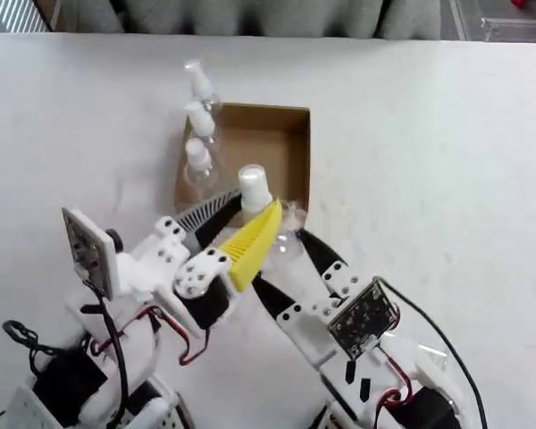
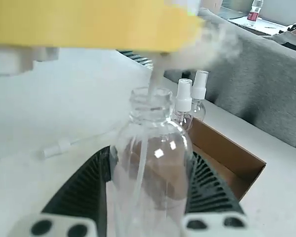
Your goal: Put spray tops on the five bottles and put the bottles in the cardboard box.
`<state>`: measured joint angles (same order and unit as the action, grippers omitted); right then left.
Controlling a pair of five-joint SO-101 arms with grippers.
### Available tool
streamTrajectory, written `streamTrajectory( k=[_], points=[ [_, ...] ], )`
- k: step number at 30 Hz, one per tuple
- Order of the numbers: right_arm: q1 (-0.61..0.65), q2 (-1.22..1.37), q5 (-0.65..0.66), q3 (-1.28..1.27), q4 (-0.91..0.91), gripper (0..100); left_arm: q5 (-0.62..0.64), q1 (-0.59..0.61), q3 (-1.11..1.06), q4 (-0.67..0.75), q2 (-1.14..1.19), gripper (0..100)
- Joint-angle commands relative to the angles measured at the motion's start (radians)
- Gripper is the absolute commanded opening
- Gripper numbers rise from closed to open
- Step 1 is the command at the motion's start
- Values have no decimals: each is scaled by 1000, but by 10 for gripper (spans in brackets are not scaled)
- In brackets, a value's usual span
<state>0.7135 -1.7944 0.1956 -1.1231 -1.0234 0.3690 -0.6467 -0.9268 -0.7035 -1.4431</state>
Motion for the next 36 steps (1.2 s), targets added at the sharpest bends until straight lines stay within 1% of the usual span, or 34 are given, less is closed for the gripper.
streamTrajectory(
  k=[1, 4, 6, 10, 12, 18, 26, 31, 36],
  points=[
    [-35, -5, -6, 11, 8, 16, -9, -7, 3, -3, -28, 20],
    [-74, -5, -6, 11, 8, 15, -9, -8, 2, -11, -25, 39],
    [-77, -5, -6, 11, 8, 15, -9, -12, -9, -12, -28, 98],
    [-76, -5, -6, 11, 8, 15, -2, -13, -51, -12, -31, 254],
    [-76, -5, -6, 11, 8, 15, -2, -13, -64, -12, -31, 295],
    [-76, -5, -6, 11, 8, 15, -2, -13, -55, -2, -31, 286],
    [-76, -5, -6, 8, 8, 15, -8, -5, 18, -21, -31, 286],
    [-81, -5, -6, 6, -4, 15, -11, -5, 68, -106, -31, 286],
    [-81, -5, -6, 6, -4, 15, -103, -5, 138, -241, -33, 286]
  ],
)
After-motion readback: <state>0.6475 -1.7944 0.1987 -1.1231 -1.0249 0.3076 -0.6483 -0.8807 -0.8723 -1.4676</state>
